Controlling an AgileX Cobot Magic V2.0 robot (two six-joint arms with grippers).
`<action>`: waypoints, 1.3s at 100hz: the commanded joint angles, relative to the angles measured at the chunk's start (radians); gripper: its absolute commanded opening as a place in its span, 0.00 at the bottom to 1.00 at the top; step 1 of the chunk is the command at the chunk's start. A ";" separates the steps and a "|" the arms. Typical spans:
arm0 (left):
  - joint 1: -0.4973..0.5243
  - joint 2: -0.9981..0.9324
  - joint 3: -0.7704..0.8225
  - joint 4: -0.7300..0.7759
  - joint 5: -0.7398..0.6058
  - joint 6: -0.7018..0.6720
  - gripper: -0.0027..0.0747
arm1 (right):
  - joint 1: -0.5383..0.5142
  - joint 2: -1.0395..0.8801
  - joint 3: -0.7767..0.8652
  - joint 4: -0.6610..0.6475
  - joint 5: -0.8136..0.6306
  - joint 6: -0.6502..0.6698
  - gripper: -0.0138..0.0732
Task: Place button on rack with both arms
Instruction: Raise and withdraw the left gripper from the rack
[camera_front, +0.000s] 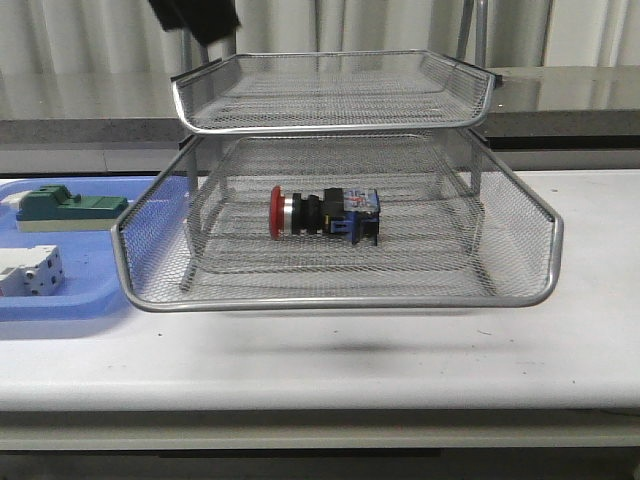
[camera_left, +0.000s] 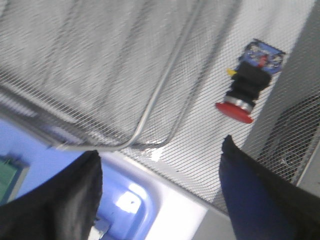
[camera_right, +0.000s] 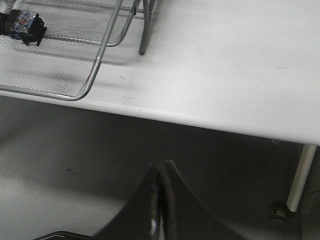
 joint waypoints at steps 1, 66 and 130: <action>0.077 -0.109 -0.030 -0.015 0.038 -0.034 0.66 | -0.005 0.011 -0.033 0.007 -0.059 -0.001 0.08; 0.481 -0.894 0.835 -0.198 -0.638 -0.056 0.66 | -0.005 0.011 -0.033 0.007 -0.059 -0.001 0.08; 0.495 -1.464 1.547 -0.260 -1.299 -0.090 0.66 | -0.005 0.011 -0.033 0.007 -0.059 -0.001 0.08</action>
